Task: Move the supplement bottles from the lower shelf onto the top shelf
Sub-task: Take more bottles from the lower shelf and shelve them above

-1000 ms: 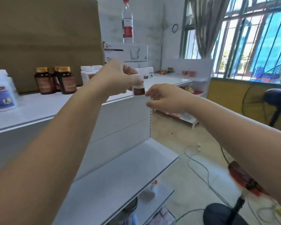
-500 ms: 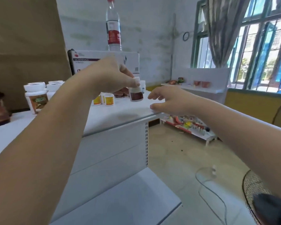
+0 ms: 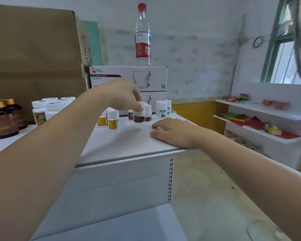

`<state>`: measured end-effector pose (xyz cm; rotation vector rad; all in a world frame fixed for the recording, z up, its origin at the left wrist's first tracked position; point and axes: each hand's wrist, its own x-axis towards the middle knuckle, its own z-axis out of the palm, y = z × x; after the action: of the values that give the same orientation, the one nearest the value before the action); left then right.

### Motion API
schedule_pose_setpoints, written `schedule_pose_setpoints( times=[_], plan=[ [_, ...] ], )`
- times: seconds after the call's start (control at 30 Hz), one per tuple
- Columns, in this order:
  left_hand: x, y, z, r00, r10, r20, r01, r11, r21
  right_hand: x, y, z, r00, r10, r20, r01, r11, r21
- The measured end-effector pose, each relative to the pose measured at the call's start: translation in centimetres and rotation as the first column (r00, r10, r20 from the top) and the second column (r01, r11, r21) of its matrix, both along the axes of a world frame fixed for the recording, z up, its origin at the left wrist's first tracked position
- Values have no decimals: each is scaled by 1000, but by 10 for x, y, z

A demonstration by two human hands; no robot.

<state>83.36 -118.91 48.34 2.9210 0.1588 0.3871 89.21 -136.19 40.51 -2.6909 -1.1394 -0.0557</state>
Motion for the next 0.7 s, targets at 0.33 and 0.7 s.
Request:
schedule_pose_setpoints(
  times=[0.33,0.7],
  plan=[
    [35,10,-20,988,144,57,-144,990,1,3,-2,-1,999,7,37,-5,999,-48],
    [47,20,-35,973,169,157,-160,985,-68,6,-1,-3,1000,8,23,-7,999,-44]
  ],
)
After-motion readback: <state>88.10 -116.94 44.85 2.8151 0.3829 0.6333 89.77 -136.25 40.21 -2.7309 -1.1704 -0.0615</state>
